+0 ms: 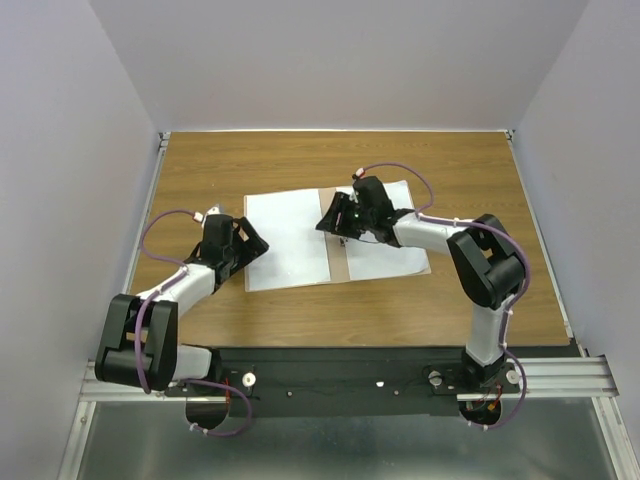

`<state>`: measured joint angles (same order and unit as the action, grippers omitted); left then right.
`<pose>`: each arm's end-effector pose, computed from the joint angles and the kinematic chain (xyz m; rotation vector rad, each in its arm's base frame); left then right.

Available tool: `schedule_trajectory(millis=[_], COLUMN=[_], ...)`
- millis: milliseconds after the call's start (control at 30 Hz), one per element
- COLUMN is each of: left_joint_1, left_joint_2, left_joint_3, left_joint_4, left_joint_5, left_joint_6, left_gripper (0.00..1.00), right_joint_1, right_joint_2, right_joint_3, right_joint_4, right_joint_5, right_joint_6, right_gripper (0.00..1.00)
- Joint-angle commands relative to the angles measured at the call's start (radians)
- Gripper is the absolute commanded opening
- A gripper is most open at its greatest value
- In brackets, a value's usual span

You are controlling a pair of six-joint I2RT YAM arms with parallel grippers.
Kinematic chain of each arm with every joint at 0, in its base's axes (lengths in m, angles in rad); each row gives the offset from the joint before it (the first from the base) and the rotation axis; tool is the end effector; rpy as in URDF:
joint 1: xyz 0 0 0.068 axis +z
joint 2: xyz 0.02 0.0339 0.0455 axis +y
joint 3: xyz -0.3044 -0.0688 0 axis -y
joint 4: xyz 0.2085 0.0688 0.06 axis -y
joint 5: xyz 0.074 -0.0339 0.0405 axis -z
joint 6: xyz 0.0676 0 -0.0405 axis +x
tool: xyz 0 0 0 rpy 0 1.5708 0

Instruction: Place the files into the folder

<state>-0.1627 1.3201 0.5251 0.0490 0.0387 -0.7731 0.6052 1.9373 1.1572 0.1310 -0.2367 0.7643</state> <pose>0.2337 -0.0410 0.2055 -0.6939 2.2694 -0.5092 0.3453 0.2581 0.2092 0.0493 2.3942 0.9709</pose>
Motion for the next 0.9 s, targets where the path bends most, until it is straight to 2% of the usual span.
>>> schedule_trajectory(millis=[0,100,200,367,433,667,867], left_joint_1=[0.003,0.003,0.003,0.003,0.003,0.003,0.003], left_joint_2=[-0.051,-0.064,-0.078,-0.152,-0.185,-0.364,-0.369], left_joint_3=[0.010,0.018,0.018,0.009,-0.002,-0.031,-0.039], left_joint_4=[-0.040,-0.047,-0.061,-0.110,-0.129,-0.209,-0.202], left_joint_5=[-0.006,-0.005,-0.017,-0.086,-0.102,-0.207,-0.204], left_joint_6=[-0.003,0.003,0.009,0.005,0.003,-0.040,-0.041], left_gripper=[0.95,0.95,0.95,0.95,0.95,0.95,0.95], right_joint_1=[0.030,0.036,0.038,0.076,0.088,0.099,0.108], right_joint_2=[-0.083,-0.109,-0.126,-0.078,-0.051,0.048,0.101], right_joint_3=[0.068,0.058,0.067,0.134,0.180,0.257,0.295], right_joint_4=[-0.167,-0.192,-0.258,-0.349,-0.379,-0.427,-0.445], right_joint_5=[0.196,0.232,0.353,0.415,0.484,0.514,0.519], right_joint_6=[-0.098,-0.172,-0.203,-0.289,-0.295,-0.295,-0.298], right_gripper=[0.68,0.71,0.71,0.61,0.61,0.55,0.49])
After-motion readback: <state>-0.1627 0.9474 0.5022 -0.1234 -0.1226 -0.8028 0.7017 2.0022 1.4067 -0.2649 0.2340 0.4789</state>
